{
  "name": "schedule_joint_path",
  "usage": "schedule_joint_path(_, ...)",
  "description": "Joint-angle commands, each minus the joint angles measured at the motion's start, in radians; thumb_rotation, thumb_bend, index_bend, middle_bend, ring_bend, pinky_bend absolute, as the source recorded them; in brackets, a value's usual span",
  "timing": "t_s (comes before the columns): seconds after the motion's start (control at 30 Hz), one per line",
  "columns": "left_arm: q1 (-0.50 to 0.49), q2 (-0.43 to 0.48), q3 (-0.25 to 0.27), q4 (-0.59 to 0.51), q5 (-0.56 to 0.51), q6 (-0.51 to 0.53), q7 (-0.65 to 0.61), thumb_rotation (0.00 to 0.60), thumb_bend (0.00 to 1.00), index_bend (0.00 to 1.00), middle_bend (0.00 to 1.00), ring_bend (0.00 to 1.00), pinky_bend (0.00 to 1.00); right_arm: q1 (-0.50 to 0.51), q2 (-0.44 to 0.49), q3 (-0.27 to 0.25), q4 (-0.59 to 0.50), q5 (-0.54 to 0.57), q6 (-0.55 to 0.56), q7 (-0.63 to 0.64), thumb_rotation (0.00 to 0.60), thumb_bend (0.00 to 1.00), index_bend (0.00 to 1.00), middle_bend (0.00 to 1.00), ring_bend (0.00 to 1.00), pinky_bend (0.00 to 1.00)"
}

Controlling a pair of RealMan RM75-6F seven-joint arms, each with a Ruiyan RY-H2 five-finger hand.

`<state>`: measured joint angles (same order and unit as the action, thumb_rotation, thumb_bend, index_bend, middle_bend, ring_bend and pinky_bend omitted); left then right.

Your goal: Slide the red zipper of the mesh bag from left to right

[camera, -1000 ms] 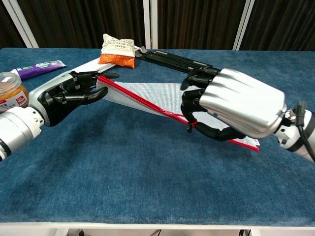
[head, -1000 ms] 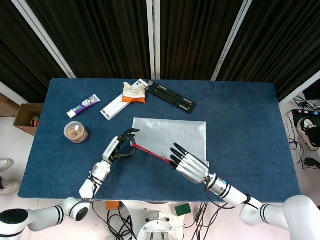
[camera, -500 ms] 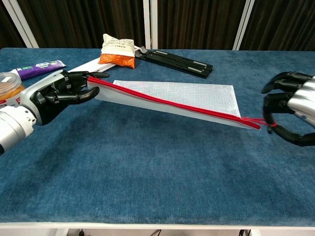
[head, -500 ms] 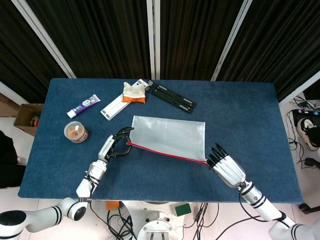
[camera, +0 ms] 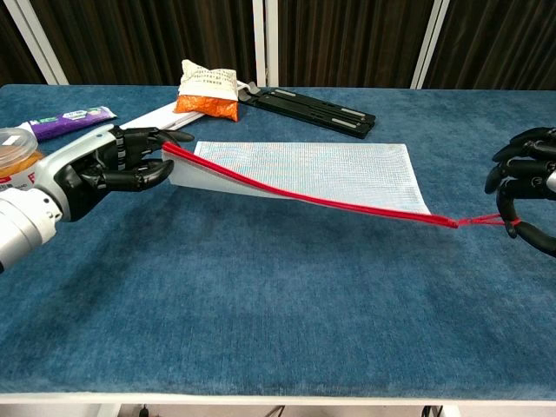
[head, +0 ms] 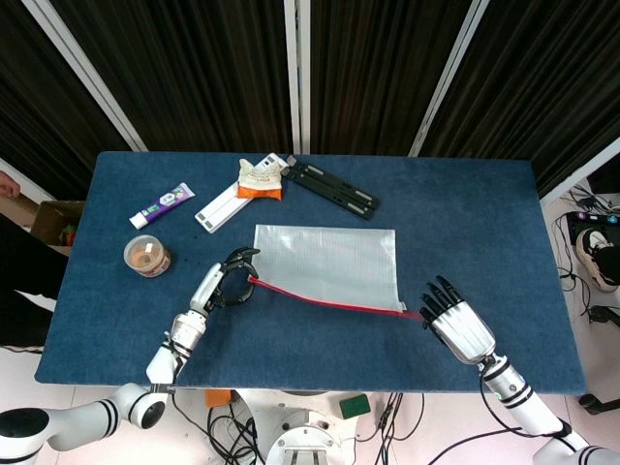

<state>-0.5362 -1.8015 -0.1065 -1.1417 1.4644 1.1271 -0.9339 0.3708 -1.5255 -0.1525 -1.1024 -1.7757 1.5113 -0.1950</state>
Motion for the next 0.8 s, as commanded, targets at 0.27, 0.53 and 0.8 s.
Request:
schedule_joint_path(0.27, 0.069, 0.232, 0.051, -0.290, -0.039, 0.079, 0.845, 0.600, 0.20, 0.17, 0.09, 0.05, 0.14, -0.030, 0.168, 0.082, -0.235, 0.148, -0.061, 0.085, 0.600, 0.10, 0.00, 0.12, 0.00, 0.07)
schedule_joint_path(0.53, 0.196, 0.486, 0.070, -0.498, -0.057, 0.263, 1.084, 0.600, 0.19, 0.17, 0.10, 0.05, 0.14, -0.079, 0.329, 0.134, -0.361, 0.259, -0.060, 0.190, 0.600, 0.23, 0.00, 0.19, 0.02, 0.19)
schedule_joint_path(0.8, 0.362, 0.628, 0.126, -0.530, -0.003, 0.473, 1.103, 0.600, 0.19, 0.19, 0.10, 0.05, 0.14, -0.162, 0.417, 0.131, -0.406, 0.265, 0.005, 0.276, 0.600, 0.24, 0.00, 0.13, 0.00, 0.07)
